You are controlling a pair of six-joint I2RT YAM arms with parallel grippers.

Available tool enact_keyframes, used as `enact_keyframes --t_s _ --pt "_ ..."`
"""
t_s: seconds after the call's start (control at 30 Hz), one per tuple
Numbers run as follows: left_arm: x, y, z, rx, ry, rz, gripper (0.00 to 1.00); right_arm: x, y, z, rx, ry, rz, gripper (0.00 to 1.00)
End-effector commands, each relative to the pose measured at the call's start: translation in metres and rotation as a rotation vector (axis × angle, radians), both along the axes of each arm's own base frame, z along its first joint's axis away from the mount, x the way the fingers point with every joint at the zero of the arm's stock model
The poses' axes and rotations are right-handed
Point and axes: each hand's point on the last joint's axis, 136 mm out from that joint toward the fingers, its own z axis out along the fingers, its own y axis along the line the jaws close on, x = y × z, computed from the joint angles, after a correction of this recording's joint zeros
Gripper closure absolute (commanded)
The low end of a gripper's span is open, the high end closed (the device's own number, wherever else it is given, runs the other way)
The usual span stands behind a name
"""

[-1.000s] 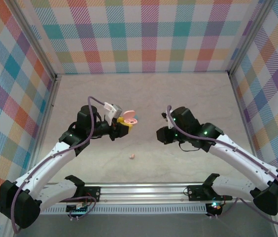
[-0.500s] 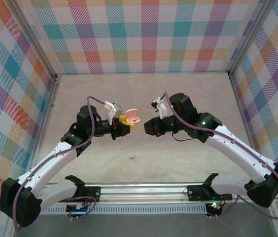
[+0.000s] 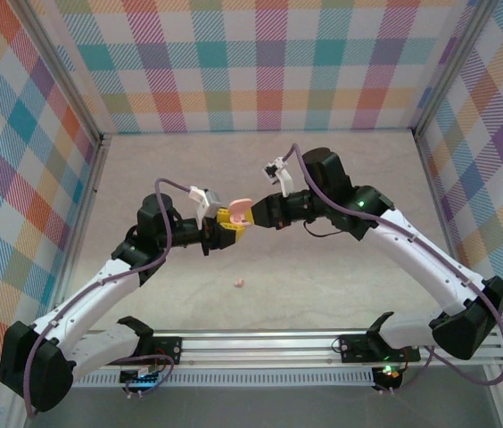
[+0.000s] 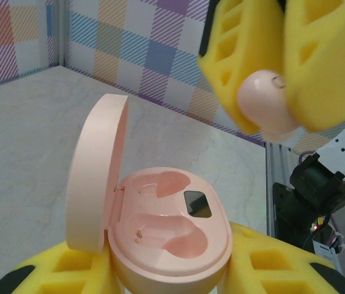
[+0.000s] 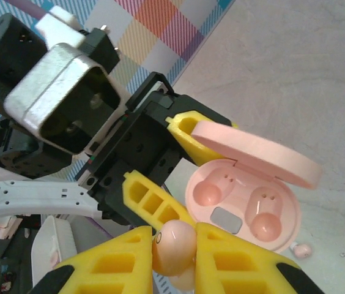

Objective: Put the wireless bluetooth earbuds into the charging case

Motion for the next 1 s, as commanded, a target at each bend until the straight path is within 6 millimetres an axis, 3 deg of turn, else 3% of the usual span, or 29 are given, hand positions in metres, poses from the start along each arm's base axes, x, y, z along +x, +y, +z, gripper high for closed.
enact_keyframes --t_s 0.0,0.97 --pt "-0.012 -0.002 0.013 -0.028 -0.077 -0.044 0.94 0.002 0.003 0.007 0.01 -0.047 0.027 0.81" --pt "-0.019 -0.006 0.026 -0.053 -0.111 -0.084 0.95 0.009 0.008 -0.018 -0.072 -0.066 0.062 0.74"
